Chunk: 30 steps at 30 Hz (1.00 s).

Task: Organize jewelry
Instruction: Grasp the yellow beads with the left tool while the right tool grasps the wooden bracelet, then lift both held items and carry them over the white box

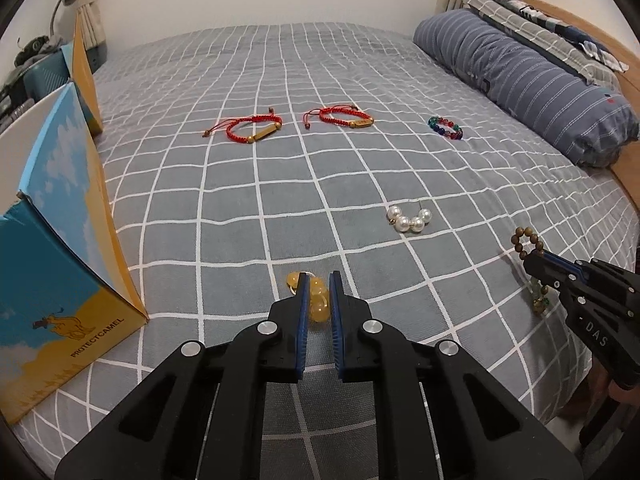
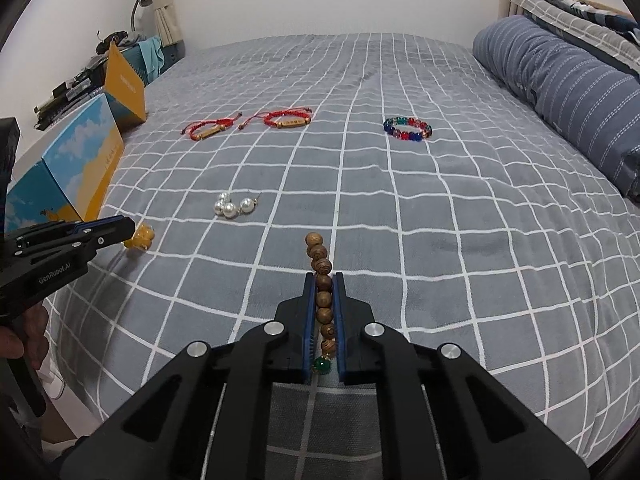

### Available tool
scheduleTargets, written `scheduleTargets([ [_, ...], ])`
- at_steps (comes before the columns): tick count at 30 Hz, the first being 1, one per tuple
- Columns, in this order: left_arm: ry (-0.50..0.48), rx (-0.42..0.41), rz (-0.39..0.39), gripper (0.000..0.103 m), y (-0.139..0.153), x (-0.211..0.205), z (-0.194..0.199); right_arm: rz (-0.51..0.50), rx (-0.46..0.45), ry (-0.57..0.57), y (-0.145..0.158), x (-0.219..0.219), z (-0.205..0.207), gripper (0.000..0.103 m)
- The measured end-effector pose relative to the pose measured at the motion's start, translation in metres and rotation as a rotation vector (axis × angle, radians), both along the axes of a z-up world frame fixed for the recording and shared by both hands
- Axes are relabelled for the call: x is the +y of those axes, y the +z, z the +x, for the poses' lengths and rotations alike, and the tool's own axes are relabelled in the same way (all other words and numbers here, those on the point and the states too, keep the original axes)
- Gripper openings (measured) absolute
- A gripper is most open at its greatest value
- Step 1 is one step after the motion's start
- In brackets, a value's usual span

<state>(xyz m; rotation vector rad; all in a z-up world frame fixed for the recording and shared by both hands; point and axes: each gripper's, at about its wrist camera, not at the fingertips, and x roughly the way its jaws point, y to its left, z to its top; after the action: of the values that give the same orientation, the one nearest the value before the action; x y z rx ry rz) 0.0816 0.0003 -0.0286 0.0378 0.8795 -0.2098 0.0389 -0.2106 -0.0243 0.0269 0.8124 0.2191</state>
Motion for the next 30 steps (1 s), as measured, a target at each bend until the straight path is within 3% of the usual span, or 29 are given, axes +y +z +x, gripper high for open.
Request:
scheduleTargets([
  [30,-0.004,-0.064,-0.037,0.010,0.045,0.009,0.011,0.026,-0.056,0.016,0.045,0.003,0.021,0.007],
])
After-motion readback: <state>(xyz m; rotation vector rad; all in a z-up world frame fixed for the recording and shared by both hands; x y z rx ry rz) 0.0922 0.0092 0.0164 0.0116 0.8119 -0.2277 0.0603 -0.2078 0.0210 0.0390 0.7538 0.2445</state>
